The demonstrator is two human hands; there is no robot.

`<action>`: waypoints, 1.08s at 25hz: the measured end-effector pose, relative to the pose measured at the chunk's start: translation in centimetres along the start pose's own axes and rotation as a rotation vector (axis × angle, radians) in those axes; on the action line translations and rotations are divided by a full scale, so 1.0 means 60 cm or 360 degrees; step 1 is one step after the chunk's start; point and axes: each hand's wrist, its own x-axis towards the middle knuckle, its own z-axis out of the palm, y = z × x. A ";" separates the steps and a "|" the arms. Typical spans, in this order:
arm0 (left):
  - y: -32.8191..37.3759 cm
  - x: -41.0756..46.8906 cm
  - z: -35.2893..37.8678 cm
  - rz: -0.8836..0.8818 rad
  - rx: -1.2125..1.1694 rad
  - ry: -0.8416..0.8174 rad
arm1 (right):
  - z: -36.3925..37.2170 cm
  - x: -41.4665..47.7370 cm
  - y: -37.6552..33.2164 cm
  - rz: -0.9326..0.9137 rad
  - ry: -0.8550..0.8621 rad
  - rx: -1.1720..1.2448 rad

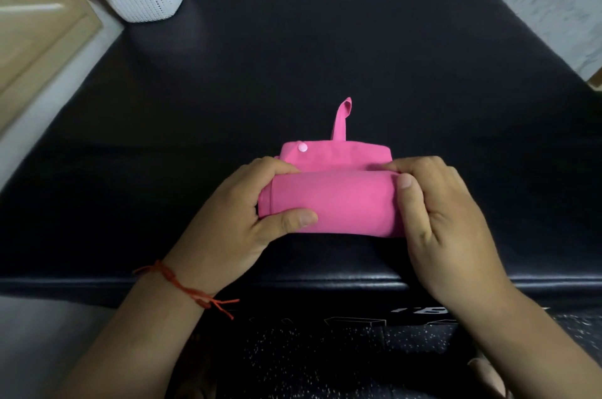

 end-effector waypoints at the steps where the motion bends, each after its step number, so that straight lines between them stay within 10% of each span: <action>1: 0.001 0.002 0.001 -0.0031 -0.0031 0.0004 | -0.002 -0.001 -0.001 -0.0007 -0.0016 0.0014; 11: 0.029 0.007 0.007 -0.0224 0.0082 0.0144 | -0.019 -0.006 0.003 -0.0243 -0.0226 -0.0035; 17: 0.013 -0.003 0.008 0.0370 0.0266 0.0192 | -0.021 0.009 -0.009 -0.0087 -0.0225 0.0187; 27: 0.019 0.000 -0.005 0.0118 0.0213 -0.0027 | -0.024 0.012 -0.015 -0.0146 -0.0224 0.0088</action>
